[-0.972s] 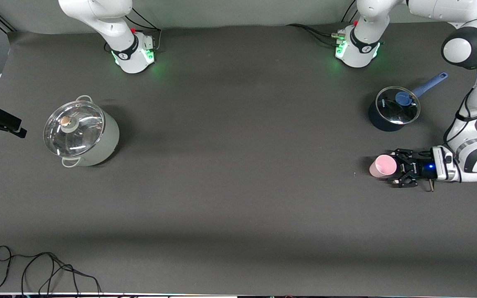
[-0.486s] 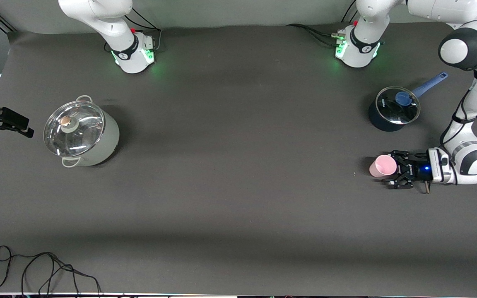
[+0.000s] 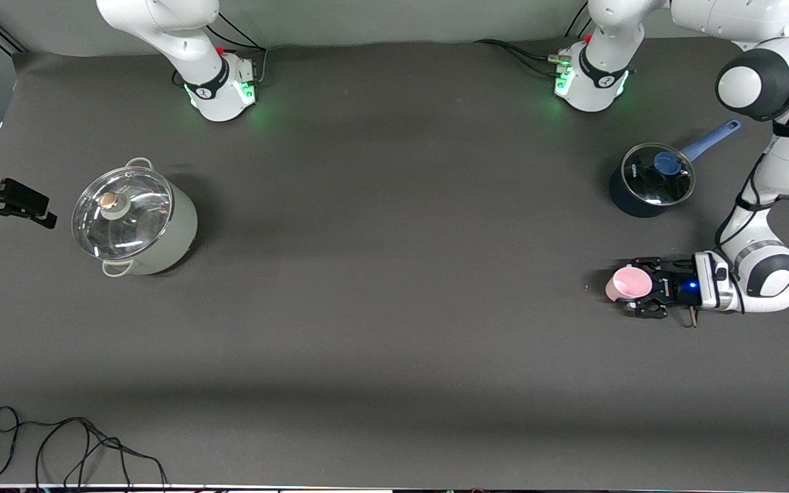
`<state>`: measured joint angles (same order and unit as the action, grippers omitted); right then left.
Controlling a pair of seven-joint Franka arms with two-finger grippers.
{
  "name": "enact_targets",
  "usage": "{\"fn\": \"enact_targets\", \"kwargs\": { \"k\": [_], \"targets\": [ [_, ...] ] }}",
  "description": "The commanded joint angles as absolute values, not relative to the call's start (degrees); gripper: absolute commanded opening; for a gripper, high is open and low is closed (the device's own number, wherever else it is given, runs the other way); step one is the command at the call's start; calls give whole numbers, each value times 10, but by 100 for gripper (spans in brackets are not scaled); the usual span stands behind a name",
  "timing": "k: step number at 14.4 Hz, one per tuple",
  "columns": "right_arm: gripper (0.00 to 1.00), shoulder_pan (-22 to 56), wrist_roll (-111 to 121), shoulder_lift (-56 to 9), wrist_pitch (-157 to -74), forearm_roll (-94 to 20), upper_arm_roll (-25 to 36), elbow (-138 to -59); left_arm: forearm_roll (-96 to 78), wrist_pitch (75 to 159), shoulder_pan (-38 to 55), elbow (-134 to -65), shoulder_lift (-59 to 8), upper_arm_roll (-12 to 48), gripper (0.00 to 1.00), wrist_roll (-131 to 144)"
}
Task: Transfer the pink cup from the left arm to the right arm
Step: 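Carry the pink cup with the left gripper toward the right gripper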
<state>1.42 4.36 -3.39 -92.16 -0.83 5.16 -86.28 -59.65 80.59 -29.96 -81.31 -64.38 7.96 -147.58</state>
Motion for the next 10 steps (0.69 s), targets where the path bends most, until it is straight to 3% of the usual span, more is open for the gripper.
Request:
{"fn": "enact_targets", "kwargs": {
  "k": [1,7,10],
  "targets": [
    [100,18,52,-33,-926,-13,55,-866,-620,826,-280,-825,-638,76,0,-1491],
    [100,17,52,-33,-926,-14,55,-866,-634,836,-256,-809,-633,136,0,-1502],
    [100,18,51,-33,-926,-14,55,-866,-642,909,-218,-791,-625,191,0,-1499]
  ]
}}
